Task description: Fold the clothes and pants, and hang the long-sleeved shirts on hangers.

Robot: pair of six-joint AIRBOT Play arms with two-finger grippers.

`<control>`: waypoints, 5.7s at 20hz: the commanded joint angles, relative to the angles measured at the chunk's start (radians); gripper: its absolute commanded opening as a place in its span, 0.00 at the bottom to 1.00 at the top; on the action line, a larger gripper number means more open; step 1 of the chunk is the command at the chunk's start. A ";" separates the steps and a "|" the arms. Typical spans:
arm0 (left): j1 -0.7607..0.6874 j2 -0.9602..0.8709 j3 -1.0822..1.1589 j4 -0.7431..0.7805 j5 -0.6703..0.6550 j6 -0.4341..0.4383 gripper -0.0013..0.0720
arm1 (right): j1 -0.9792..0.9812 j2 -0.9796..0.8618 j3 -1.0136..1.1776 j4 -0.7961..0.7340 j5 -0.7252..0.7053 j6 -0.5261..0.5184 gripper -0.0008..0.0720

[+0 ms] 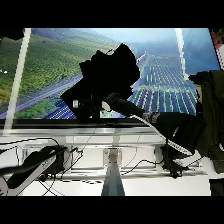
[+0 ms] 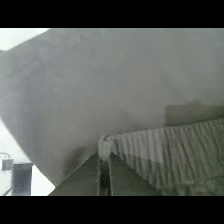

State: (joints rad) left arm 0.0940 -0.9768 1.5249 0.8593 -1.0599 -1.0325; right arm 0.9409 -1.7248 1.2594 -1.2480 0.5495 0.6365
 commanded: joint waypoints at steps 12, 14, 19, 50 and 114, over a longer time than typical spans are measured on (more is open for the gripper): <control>0.056 -0.110 -0.087 0.252 -0.139 -0.165 0.03 | -0.477 0.270 0.338 -0.142 0.020 0.505 0.03; 0.105 -0.113 -0.199 0.250 -0.257 -0.166 0.03 | -0.580 0.324 0.338 -0.138 0.119 0.568 0.03; 0.190 -0.114 -0.624 0.068 -0.291 -0.218 0.05 | -0.700 0.338 0.334 -0.137 0.407 0.594 0.03; 0.053 -0.272 -0.779 -0.452 0.251 -0.011 0.03 | -0.711 0.335 0.340 -0.232 0.025 0.665 0.03; 0.513 -0.417 0.160 0.574 -0.228 -0.299 0.97 | -0.964 0.718 -0.340 -0.182 0.197 0.862 0.96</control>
State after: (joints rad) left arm 0.6849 -1.4368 1.5959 1.5375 -1.3769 -1.3178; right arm -0.1223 -0.8818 0.8509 -1.4303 0.9058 1.4994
